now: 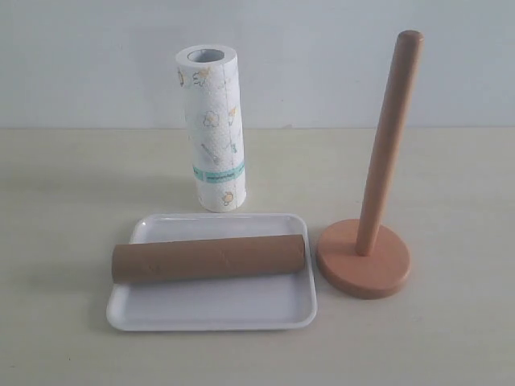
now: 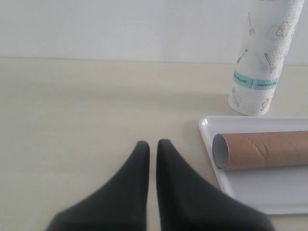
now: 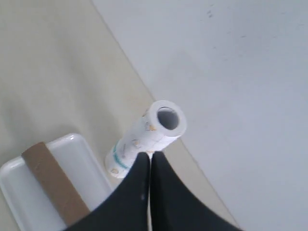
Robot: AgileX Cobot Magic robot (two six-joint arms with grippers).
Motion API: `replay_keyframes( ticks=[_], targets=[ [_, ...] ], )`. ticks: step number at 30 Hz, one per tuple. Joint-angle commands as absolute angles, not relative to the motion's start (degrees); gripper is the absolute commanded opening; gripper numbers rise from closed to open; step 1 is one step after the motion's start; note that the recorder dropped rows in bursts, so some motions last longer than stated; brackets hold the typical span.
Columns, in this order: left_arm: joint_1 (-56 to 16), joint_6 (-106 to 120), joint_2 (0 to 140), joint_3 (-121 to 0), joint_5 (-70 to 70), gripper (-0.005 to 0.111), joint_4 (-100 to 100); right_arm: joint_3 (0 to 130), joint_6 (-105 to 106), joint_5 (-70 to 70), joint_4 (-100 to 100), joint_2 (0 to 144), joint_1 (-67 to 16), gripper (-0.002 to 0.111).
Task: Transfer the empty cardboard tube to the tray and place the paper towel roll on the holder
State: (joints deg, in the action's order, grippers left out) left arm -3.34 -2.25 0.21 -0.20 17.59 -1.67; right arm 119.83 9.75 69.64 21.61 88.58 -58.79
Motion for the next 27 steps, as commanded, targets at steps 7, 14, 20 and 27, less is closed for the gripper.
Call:
replay_keyframes(
  ticks=[7, 14, 20, 27],
  targets=[
    [-3.2, -2.1, 0.0, 0.0, 17.5, 0.005, -2.3, 115.3, 0.6, 70.0, 37.4, 71.9, -58.8, 0.0],
    [-3.2, -2.1, 0.0, 0.0, 17.5, 0.005, -2.3, 92.4, -6.0, 70.0, 48.3, 52.1, -58.8, 0.0],
    [-3.2, -2.1, 0.0, 0.0, 17.5, 0.005, -2.3, 69.6, -17.8, 70.0, 49.6, 34.1, -58.8, 0.0],
    [-3.2, -2.1, 0.0, 0.0, 17.5, 0.005, -2.3, 66.9, -29.5, 70.0, 47.4, 27.4, -58.8, 0.0]
  ],
)
